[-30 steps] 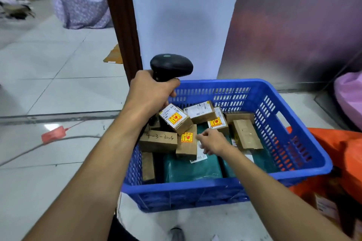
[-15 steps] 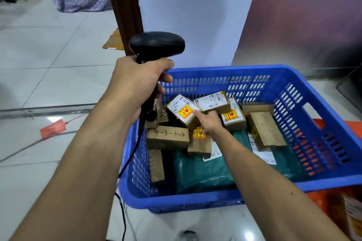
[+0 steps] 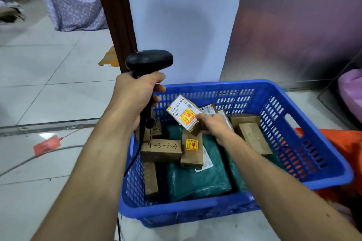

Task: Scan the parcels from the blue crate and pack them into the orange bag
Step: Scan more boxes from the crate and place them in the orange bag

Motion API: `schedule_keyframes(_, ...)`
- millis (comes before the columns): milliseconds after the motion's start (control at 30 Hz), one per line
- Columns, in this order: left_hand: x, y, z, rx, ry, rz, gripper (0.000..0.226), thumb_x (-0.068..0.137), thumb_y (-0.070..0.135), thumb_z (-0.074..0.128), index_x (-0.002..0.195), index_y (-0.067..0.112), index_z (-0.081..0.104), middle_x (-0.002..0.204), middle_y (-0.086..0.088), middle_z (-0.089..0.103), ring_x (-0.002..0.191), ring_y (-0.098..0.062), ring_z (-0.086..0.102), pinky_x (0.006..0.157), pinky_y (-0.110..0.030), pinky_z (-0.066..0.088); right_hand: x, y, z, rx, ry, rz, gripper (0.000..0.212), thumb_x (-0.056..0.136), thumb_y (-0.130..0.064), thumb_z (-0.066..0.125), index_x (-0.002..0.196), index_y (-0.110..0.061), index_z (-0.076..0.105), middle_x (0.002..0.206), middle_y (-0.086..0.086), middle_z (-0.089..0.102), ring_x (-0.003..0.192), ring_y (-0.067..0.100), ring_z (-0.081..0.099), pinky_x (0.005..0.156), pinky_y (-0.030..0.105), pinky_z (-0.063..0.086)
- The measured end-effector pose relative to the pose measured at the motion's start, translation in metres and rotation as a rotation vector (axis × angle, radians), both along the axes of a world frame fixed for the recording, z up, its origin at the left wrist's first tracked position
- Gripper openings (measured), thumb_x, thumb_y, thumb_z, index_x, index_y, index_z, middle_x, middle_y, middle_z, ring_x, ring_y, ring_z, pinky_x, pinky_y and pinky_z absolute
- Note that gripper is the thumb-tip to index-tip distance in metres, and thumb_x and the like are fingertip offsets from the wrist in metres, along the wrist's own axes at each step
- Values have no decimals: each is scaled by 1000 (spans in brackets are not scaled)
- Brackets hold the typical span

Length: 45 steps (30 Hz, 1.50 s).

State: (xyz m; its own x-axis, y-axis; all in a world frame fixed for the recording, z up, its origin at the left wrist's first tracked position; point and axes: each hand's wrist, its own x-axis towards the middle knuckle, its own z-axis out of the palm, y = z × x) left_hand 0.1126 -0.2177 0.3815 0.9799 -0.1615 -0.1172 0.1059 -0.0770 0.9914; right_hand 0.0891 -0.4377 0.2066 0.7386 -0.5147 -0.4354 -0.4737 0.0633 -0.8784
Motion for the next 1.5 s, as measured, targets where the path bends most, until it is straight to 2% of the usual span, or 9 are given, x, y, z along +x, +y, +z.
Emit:
schedule_keyframes(67,-4,-5,3,-20,-2,-8,12,92,19,74,100,11,73,74,-4,74,52,-12,56,59,-31,52,-20,-8,24,18,-50,-2,16,93,-22,71,96,-7,67,96,10,78,82,13,74,78,30,62)
schedule_keyframes(267,-36,-31,24,-104,11,-61,17,92,20,75,106,9,72,79,-5,74,61,-15,58,62,-30,52,-104,-37,99,78,-161,56,29,97,-25,66,119,-5,68,104,7,80,100,23,76,95,38,59)
schedule_keyframes(367,-61,-48,26,-33,-44,-140,19,91,19,76,105,6,72,74,-3,73,51,-11,55,55,-26,50,-154,-51,128,32,-183,15,36,97,-33,67,121,-6,66,104,8,80,97,23,77,88,39,62)
schedule_keyframes(467,-90,-60,30,84,-144,-256,16,90,21,78,98,9,74,72,-3,75,50,-7,59,58,-27,52,-205,-72,145,-32,-203,-101,42,94,-37,71,124,-8,61,102,6,80,91,20,77,77,37,64)
schedule_keyframes(633,-154,-68,39,186,-237,-490,22,91,29,78,87,8,74,66,-5,73,51,-15,59,56,-30,48,-296,-91,159,-276,-221,-264,36,98,-31,68,123,-10,52,103,6,69,77,13,69,52,27,56)
schedule_keyframes(833,-220,-83,22,169,-175,-602,28,93,29,75,80,4,71,61,-15,68,47,-21,51,51,-29,43,-380,-98,155,-322,-256,-370,28,100,-35,64,117,-15,55,104,5,66,79,14,66,51,29,56)
schedule_keyframes(1033,-266,-89,13,141,-108,-634,31,96,25,72,73,8,62,56,-8,55,45,-17,45,46,-25,41,-410,-92,145,-272,-249,-388,26,100,-32,64,112,-10,62,91,4,67,65,12,60,51,36,59)
schedule_keyframes(1267,-273,-110,19,174,-205,-651,39,93,27,73,64,8,56,52,-6,52,44,-18,46,50,-28,43,-421,-106,139,-387,-228,-251,39,100,-29,65,133,-18,49,115,-5,65,94,7,67,60,27,60)
schedule_keyframes(1500,-266,-120,0,192,-134,-682,32,95,23,70,70,4,60,54,-9,53,44,-18,46,51,-29,43,-425,-123,122,-407,-188,-274,40,99,-31,66,135,-18,53,119,2,68,100,15,70,69,38,63)
